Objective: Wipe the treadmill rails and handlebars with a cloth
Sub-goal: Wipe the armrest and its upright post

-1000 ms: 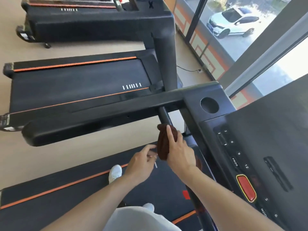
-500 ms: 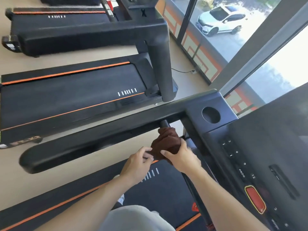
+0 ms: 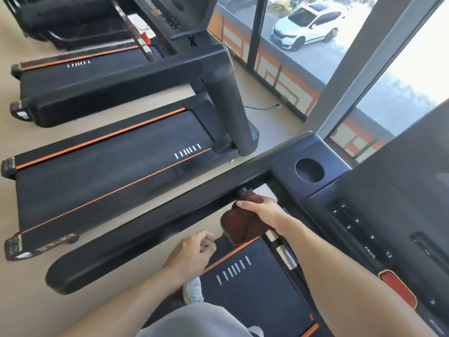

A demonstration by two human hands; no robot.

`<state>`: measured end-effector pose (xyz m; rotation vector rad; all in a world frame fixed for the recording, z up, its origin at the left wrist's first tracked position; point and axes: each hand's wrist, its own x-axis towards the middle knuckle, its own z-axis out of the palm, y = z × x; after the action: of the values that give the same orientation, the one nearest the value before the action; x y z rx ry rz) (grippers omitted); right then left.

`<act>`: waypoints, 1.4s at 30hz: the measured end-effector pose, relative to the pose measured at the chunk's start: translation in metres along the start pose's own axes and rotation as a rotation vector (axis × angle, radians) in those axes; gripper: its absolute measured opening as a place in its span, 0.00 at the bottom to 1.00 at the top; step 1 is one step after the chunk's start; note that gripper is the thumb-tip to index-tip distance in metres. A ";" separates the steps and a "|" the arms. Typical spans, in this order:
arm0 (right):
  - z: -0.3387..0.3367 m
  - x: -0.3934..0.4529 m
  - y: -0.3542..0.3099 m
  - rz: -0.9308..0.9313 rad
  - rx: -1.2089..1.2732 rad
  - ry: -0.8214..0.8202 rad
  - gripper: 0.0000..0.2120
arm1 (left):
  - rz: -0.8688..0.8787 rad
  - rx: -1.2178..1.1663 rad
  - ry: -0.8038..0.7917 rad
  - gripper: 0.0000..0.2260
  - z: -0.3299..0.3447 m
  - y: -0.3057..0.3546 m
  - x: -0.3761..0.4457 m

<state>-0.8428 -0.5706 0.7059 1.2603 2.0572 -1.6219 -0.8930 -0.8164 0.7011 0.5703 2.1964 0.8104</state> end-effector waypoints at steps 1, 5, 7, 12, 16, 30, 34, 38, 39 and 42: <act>-0.006 -0.002 0.003 0.051 0.105 -0.091 0.18 | 0.003 0.018 -0.009 0.06 -0.001 0.002 -0.002; -0.019 -0.018 0.023 0.166 0.161 -0.228 0.22 | 0.025 0.035 -0.005 0.07 0.009 0.017 -0.010; -0.028 -0.030 0.037 0.210 0.129 -0.260 0.20 | 0.036 0.008 0.020 0.06 0.025 0.026 -0.016; -0.052 -0.066 0.084 0.235 0.076 -0.341 0.22 | 0.035 -0.124 -0.015 0.07 0.090 0.038 -0.039; -0.064 -0.090 0.121 0.188 -0.132 -0.380 0.26 | 0.015 -0.149 -0.052 0.08 0.134 0.036 -0.058; -0.064 -0.178 0.168 -0.136 -0.344 0.099 0.31 | -0.074 -0.474 0.000 0.14 0.172 0.087 -0.053; -0.049 -0.188 0.171 -0.164 -0.170 0.354 0.15 | -0.072 -0.383 -0.118 0.18 0.170 0.083 -0.046; -0.048 -0.187 0.172 0.001 -0.301 0.413 0.28 | 0.034 -0.279 -0.208 0.10 0.162 0.075 -0.046; -0.048 -0.186 0.172 0.072 -0.406 0.374 0.32 | 0.049 -0.275 -0.205 0.09 0.157 0.075 -0.045; -0.039 -0.184 0.167 0.171 -0.472 0.343 0.32 | 0.110 -0.297 -0.206 0.07 0.138 0.078 -0.041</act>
<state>-0.5975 -0.6215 0.7250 1.5496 2.2624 -0.8174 -0.7512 -0.7337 0.6990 0.5996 1.8288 1.0643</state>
